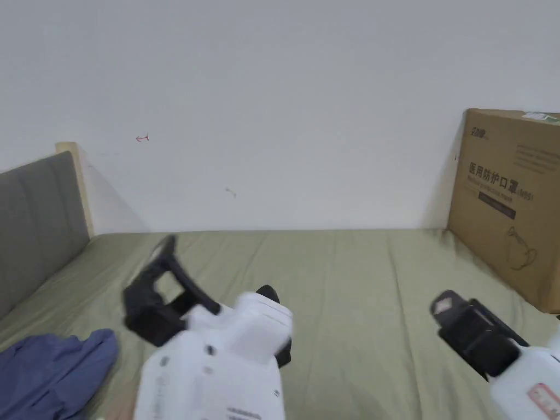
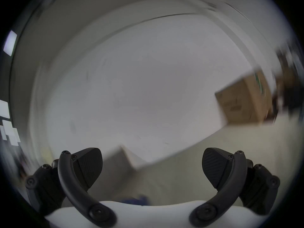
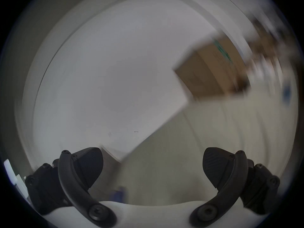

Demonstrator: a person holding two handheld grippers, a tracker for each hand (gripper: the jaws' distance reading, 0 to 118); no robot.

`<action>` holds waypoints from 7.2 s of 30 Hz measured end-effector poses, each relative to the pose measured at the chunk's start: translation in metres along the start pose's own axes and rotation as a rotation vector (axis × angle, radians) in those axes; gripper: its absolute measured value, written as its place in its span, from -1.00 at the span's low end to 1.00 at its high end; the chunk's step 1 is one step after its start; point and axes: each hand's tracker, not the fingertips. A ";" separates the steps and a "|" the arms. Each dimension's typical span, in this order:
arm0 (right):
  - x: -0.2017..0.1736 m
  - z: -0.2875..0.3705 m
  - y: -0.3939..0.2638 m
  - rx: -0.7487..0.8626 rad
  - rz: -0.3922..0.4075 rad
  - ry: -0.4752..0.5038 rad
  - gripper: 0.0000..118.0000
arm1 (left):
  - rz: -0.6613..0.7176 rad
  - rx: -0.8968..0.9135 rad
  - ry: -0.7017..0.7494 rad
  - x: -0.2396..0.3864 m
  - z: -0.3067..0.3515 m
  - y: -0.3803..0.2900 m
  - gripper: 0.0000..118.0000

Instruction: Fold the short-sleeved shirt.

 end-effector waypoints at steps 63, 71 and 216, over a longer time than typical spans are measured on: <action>-0.066 0.012 -0.051 0.182 0.959 0.017 1.00 | 0.981 -0.289 -0.208 -0.049 -0.011 -0.047 1.00; -0.066 0.011 -0.052 0.172 0.964 0.014 1.00 | 0.959 -0.283 -0.223 -0.047 -0.010 -0.046 1.00; -0.005 -0.008 0.016 -0.104 0.717 0.013 -1.00 | 1.182 -0.532 -0.532 -0.042 -0.096 -0.090 -0.40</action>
